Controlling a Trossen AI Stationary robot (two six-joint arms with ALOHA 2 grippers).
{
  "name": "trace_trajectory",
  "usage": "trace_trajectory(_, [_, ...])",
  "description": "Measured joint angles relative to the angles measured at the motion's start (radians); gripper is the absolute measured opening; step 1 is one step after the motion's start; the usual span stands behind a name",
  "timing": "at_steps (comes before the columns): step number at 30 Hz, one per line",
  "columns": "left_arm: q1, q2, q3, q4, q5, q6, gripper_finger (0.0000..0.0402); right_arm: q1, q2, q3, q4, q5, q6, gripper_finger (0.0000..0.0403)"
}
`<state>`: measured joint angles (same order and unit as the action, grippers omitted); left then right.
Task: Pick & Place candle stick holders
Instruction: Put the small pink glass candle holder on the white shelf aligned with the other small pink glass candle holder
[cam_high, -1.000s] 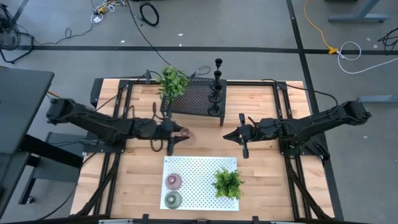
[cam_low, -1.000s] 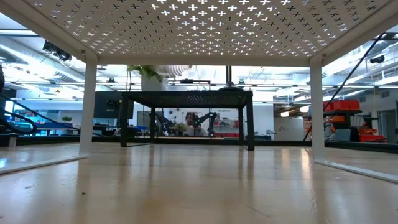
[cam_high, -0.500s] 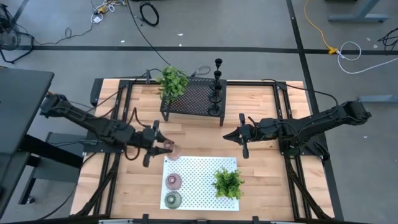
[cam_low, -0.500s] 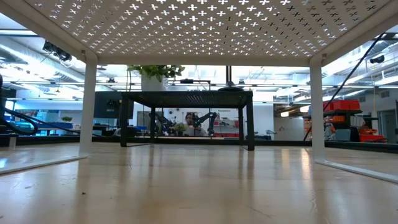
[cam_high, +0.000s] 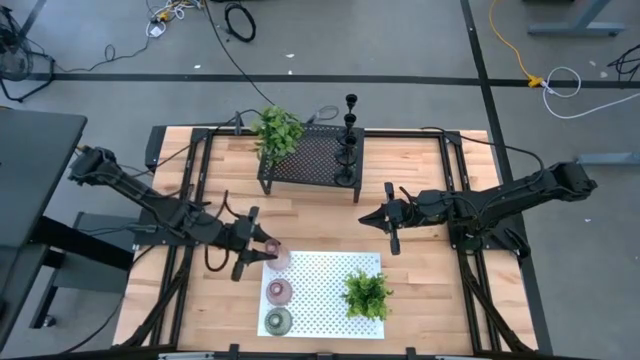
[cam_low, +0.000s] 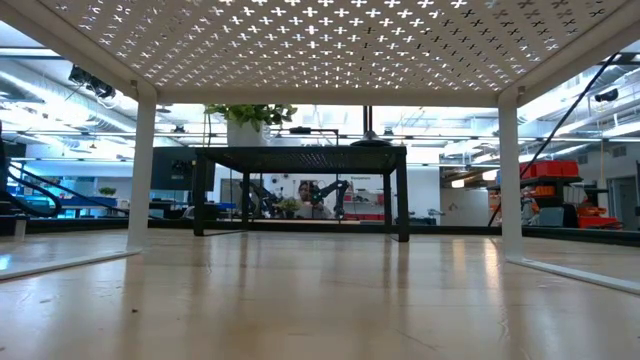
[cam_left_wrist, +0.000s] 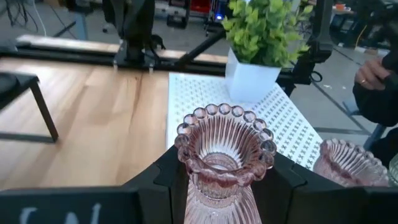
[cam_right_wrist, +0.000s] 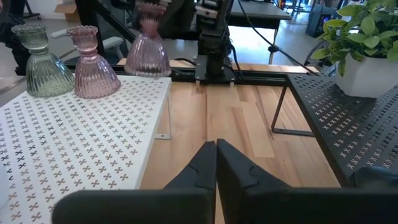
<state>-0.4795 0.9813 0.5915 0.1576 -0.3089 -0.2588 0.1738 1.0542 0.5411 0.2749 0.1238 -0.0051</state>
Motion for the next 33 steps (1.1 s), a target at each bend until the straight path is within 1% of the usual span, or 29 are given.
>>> trace_trajectory(13, [-0.008,0.08,0.0,0.023,0.01,-0.085,0.0137,0.0,0.0,0.0,0.0,0.0,0.0,0.0009])
trace_trajectory(33, [-0.009,0.084,0.0,0.059,0.025,-0.096,0.0145,0.0,0.0,0.0,0.0,0.0,-0.003,0.0009])
